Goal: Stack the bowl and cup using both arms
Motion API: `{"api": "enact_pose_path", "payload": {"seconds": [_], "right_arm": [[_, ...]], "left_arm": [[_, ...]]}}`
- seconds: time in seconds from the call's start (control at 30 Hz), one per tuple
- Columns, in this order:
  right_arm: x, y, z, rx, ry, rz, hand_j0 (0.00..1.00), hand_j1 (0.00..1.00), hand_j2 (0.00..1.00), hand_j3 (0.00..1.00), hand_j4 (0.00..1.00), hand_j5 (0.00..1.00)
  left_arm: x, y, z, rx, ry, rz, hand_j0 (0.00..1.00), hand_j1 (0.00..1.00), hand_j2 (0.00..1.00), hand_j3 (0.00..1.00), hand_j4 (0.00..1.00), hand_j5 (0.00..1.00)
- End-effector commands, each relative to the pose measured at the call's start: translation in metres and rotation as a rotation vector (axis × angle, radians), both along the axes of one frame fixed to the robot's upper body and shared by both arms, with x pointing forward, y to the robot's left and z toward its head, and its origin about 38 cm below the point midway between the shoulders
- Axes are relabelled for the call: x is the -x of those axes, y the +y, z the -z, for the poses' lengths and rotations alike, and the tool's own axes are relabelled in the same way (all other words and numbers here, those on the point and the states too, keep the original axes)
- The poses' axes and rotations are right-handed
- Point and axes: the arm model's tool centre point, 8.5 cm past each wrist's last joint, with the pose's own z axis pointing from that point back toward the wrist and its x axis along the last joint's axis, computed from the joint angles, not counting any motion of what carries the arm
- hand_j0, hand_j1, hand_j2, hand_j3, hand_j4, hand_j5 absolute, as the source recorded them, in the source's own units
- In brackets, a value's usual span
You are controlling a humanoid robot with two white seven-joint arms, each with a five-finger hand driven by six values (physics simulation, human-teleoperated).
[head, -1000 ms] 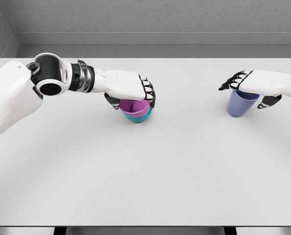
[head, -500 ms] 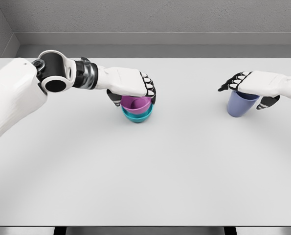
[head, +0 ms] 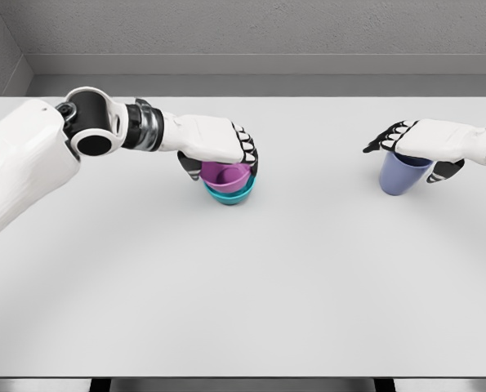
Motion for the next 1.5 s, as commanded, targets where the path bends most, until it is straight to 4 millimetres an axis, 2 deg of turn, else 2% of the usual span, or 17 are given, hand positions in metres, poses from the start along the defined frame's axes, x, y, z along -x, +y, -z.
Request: {"api": "enact_pose_path", "payload": {"seconds": [0.0, 0.07, 0.2, 0.6, 0.67, 0.7, 0.77, 0.8, 0.87, 0.9, 0.93, 1.0, 1.07, 1.2, 1.27, 1.4, 1.47], "right_arm": [[0.0, -0.001, -0.001, -0.005, 0.0, 0.004, 1.0, 1.0, 1.0, 1.0, 1.0, 1.0], [0.0, -0.001, 0.0, -0.003, 0.001, 0.005, 1.0, 1.0, 1.0, 1.0, 1.0, 1.0], [0.0, -0.001, 0.001, -0.004, 0.003, 0.005, 1.0, 1.0, 1.0, 1.0, 1.0, 1.0], [0.0, -0.001, 0.0, -0.005, 0.0, 0.006, 1.0, 1.0, 1.0, 1.0, 1.0, 1.0], [0.0, -0.001, 0.0, -0.005, 0.0, 0.006, 1.0, 1.0, 1.0, 1.0, 1.0, 1.0], [0.0, -0.002, 0.0, -0.004, 0.001, 0.007, 1.0, 1.0, 1.0, 1.0, 1.0, 1.0], [0.0, -0.002, 0.0, -0.004, 0.001, 0.007, 1.0, 1.0, 1.0, 1.0, 1.0, 1.0], [-0.001, -0.002, -0.001, -0.005, 0.0, 0.008, 0.99, 0.99, 0.99, 0.99, 0.99, 0.99], [-0.001, -0.002, -0.001, -0.005, 0.0, 0.008, 0.92, 0.92, 0.92, 0.92, 0.92, 0.92], [-0.001, -0.002, -0.001, -0.005, 0.0, 0.008, 0.89, 0.89, 0.89, 0.89, 0.89, 0.89], [-0.001, -0.002, -0.001, -0.005, 0.0, 0.008, 0.88, 0.88, 0.88, 0.88, 0.88, 0.88], [0.0, -0.002, -0.001, -0.004, 0.0, 0.009, 0.84, 0.84, 0.84, 0.84, 0.84, 0.84], [0.0, -0.002, 0.0, -0.004, 0.001, 0.007, 0.84, 0.84, 0.84, 0.84, 0.84, 0.84], [0.0, -0.002, 0.0, -0.004, 0.001, 0.007, 0.8, 0.8, 0.8, 0.8, 0.8, 0.8], [0.0, -0.002, 0.0, -0.004, 0.001, 0.007, 0.74, 0.74, 0.74, 0.74, 0.74, 0.74], [0.0, -0.002, 0.0, -0.004, 0.001, 0.007, 0.72, 0.72, 0.72, 0.72, 0.72, 0.72], [0.0, -0.002, 0.0, -0.004, 0.001, 0.007, 0.66, 0.66, 0.66, 0.66, 0.66, 0.66]], "left_arm": [[0.0, 0.0, 0.0, 0.006, 0.003, -0.004, 0.84, 0.84, 0.84, 0.84, 0.84, 0.84], [-0.001, 0.001, -0.001, 0.008, 0.005, -0.007, 0.95, 0.95, 0.95, 0.95, 0.95, 0.95], [-0.001, 0.002, -0.001, 0.012, 0.009, -0.007, 1.0, 1.0, 1.0, 1.0, 1.0, 1.0], [-0.003, 0.008, -0.001, 0.012, 0.014, -0.022, 1.0, 1.0, 1.0, 1.0, 1.0, 1.0], [-0.003, 0.009, -0.008, 0.047, 0.03, -0.022, 1.0, 1.0, 1.0, 1.0, 1.0, 1.0], [-0.003, 0.018, -0.011, 0.068, 0.045, -0.036, 1.0, 1.0, 1.0, 1.0, 1.0, 1.0], [-0.009, 0.058, -0.04, 0.149, 0.075, -0.098, 1.0, 1.0, 1.0, 1.0, 1.0, 1.0], [-0.011, 0.103, -0.064, 0.217, 0.08, -0.178, 1.0, 1.0, 1.0, 1.0, 1.0, 1.0], [-0.006, 0.181, -0.093, 0.29, 0.042, -0.328, 1.0, 1.0, 1.0, 1.0, 1.0, 1.0], [-0.001, 0.202, -0.084, 0.301, 0.053, -0.376, 1.0, 1.0, 1.0, 1.0, 1.0, 1.0], [0.003, 0.211, -0.069, 0.309, 0.08, -0.402, 1.0, 1.0, 1.0, 1.0, 1.0, 1.0], [0.009, 0.211, -0.046, 0.301, 0.126, -0.409, 1.0, 1.0, 1.0, 1.0, 1.0, 1.0], [0.009, 0.217, -0.045, 0.31, 0.124, -0.426, 1.0, 1.0, 1.0, 1.0, 1.0, 1.0], [0.013, 0.213, -0.023, 0.278, 0.157, -0.424, 1.0, 1.0, 1.0, 1.0, 1.0, 1.0], [0.012, 0.214, -0.023, 0.263, 0.144, -0.428, 1.0, 1.0, 1.0, 1.0, 1.0, 1.0], [0.012, 0.214, -0.022, 0.261, 0.145, -0.428, 1.0, 1.0, 1.0, 1.0, 1.0, 1.0], [0.012, 0.218, -0.025, 0.263, 0.139, -0.436, 1.0, 1.0, 1.0, 1.0, 1.0, 1.0]]}}
